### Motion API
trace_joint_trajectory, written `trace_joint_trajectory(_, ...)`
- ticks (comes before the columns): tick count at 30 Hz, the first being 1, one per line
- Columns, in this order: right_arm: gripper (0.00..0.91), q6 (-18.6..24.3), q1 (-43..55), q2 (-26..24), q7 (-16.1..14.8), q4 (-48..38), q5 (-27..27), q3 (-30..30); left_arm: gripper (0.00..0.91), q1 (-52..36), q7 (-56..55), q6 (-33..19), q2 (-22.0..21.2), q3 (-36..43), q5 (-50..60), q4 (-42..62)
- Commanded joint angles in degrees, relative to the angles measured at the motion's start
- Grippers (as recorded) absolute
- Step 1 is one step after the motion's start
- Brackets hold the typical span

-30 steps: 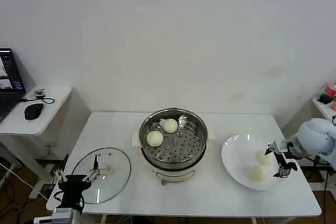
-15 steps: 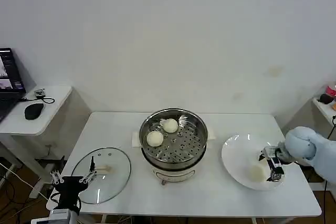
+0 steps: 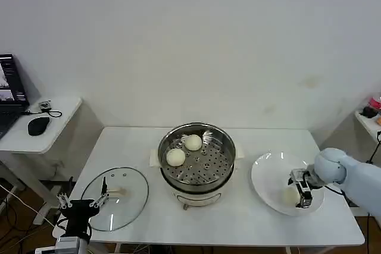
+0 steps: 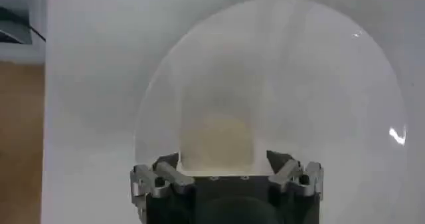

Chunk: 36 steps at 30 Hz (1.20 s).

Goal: Take steamed baozi put them in steamer then cover it.

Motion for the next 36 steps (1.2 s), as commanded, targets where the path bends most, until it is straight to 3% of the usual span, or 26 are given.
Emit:
trace_joint_trajectory(1, 0.725, -0.27, -0.54, 0.91, 0.03, -0.64, -0.09, 0.35, 0.907, 0.00, -0.02, 0.00, 0.00, -0.02, 0.01, -0.11)
trace_joint_trajectory(7, 0.595, -0.58, 0.04, 0.00, -0.93, -0.02, -0.08, 0.35, 0.907, -0.06, -0.09, -0.01, -0.12, 0.11, 0.03, 0.00)
trace_joint_trajectory(14, 0.605, -0.57, 4.42, -1.28, -1.92, 1.73, 1.14, 0.41, 0.907, 0.02, -0.07, 0.01, 0.02, 0.16, -0.03, -0.59)
trace_joint_trajectory(23, 0.615, -0.03, 25.24, -0.69, -5.21, 2.06, 7.07, -1.30, 0.907, -0.34, -0.02, 0.00, 0.20, 0.06, -0.37, -0.30)
trace_joint_trajectory(29, 0.615, -0.07, 38.85, 4.89, -6.88, 2.57, 11.43, -6.23, 0.907, -0.20, -0.02, -0.04, 0.13, -0.15, -0.34, -0.76)
trace_joint_trajectory(36, 0.615, -0.50, 47.34, 16.16, -6.98, 6.80, 14.14, -14.74, 0.907, 0.38, -0.18, -0.04, -0.72, -0.49, 0.27, -1.44)
